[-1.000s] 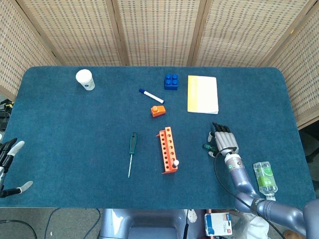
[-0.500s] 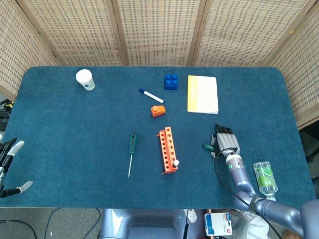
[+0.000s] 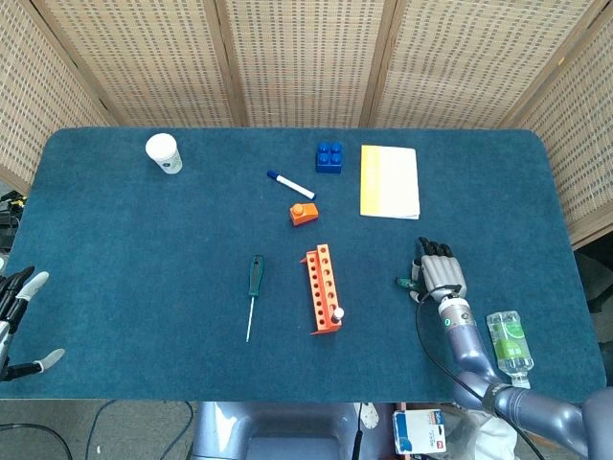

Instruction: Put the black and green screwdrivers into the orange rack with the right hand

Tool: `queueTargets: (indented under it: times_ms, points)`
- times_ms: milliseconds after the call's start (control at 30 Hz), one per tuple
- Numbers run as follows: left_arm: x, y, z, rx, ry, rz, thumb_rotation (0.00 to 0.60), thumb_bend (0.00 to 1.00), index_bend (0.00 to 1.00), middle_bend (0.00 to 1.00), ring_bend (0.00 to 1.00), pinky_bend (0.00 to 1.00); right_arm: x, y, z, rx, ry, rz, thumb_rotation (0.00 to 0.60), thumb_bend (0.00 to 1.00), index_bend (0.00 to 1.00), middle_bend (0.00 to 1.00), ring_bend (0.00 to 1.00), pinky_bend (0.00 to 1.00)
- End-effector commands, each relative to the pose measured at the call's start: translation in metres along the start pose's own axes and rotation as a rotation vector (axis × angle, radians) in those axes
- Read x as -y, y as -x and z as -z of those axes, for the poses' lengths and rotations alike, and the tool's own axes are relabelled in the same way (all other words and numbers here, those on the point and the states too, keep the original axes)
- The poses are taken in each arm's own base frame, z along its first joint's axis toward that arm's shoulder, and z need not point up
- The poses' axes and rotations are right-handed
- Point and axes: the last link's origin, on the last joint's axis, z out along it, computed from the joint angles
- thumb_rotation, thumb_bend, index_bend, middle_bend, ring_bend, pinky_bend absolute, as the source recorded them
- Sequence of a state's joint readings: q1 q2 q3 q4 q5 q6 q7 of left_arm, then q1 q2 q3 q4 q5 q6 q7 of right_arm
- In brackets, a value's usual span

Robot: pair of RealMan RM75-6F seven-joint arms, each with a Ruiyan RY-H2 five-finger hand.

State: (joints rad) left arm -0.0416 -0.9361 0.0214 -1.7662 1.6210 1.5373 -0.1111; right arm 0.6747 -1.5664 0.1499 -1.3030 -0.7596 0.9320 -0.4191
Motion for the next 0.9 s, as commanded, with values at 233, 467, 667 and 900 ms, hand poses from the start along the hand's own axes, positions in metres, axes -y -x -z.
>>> queueTargets:
  times_ms: [233, 467, 667, 900]
  points:
    - [-0.001, -0.001, 0.001, 0.0, 0.006, 0.002, 0.6, 0.0, 0.0, 0.0, 0.0, 0.0, 0.007, -0.029, 0.017, -0.077, -0.052, -0.101, 0.6, 0.43, 0.64, 0.0, 0.0, 0.02]
    - [0.0, -0.002, 0.003, -0.003, 0.01, 0.007, 0.6, 0.0, 0.0, 0.0, 0.0, 0.0, 0.014, -0.058, 0.032, -0.141, -0.105, -0.207, 0.6, 0.43, 0.64, 0.0, 0.0, 0.02]
    - [0.0, -0.003, 0.005, -0.005, 0.017, 0.015, 0.6, 0.0, 0.0, 0.0, 0.0, 0.0, 0.029, -0.091, 0.049, -0.187, -0.194, -0.334, 0.6, 0.44, 0.65, 0.0, 0.0, 0.02]
    - [0.001, -0.006, 0.005, -0.007, 0.022, 0.025, 0.6, 0.0, 0.0, 0.0, 0.0, 0.0, 0.06, -0.129, 0.066, -0.131, -0.355, -0.614, 0.6, 0.44, 0.65, 0.0, 0.0, 0.02]
